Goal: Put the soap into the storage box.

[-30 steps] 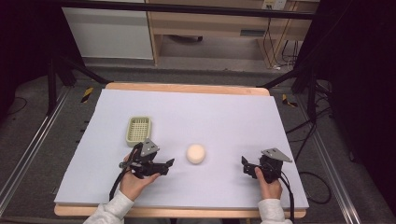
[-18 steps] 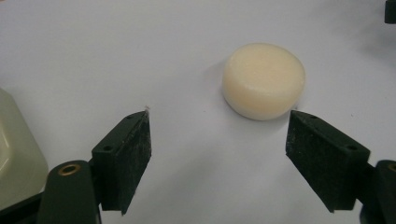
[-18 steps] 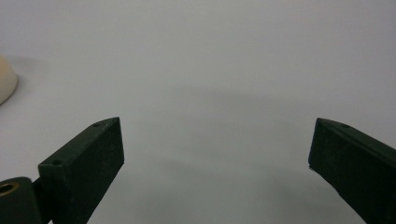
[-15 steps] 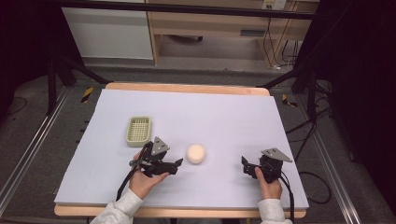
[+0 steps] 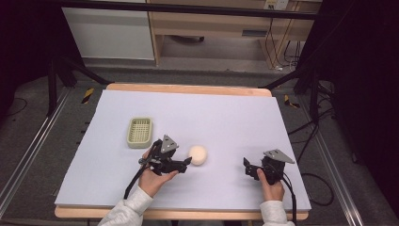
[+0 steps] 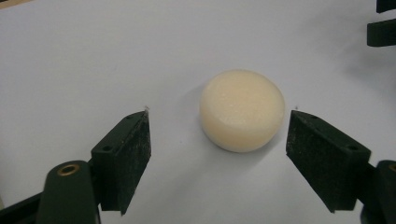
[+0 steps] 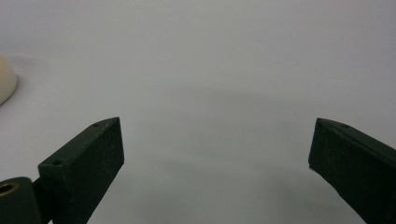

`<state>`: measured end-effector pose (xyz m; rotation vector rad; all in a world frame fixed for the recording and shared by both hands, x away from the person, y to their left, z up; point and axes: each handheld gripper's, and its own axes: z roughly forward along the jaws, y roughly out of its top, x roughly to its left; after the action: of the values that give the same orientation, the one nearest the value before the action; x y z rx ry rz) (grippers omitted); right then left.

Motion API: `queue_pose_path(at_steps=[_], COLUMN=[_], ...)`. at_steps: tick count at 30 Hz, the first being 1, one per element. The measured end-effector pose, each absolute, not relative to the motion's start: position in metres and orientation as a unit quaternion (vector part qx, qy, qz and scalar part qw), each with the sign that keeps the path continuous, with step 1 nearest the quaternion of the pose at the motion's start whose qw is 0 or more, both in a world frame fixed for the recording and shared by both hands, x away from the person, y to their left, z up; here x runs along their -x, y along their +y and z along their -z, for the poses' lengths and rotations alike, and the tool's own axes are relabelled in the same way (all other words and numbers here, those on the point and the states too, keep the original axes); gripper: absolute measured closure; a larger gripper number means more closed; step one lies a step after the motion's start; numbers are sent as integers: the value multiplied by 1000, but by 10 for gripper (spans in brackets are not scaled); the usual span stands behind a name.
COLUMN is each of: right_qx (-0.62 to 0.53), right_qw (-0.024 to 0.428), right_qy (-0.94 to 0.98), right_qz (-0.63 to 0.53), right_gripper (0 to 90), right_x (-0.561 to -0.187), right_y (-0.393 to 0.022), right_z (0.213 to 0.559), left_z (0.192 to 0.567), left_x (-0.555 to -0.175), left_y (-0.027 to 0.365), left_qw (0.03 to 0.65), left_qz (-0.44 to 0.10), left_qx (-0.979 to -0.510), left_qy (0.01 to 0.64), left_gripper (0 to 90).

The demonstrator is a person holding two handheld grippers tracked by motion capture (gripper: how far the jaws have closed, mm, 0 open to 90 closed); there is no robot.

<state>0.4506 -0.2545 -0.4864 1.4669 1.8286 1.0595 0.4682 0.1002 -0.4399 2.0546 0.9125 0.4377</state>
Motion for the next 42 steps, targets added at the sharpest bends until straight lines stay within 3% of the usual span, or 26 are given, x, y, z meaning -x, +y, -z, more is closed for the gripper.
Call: queue_pose_path(at_steps=[42], right_qx=[-547], right_qw=[279], right_qy=[683], right_qz=[-396], right_gripper=[38], right_x=[-451], right_y=[-255], right_z=[486], left_z=[447], left_x=[-489], left_y=[54], left_qw=[399], left_qz=[-169], left_qx=[-826], left_qy=[360], left_gripper=[180])
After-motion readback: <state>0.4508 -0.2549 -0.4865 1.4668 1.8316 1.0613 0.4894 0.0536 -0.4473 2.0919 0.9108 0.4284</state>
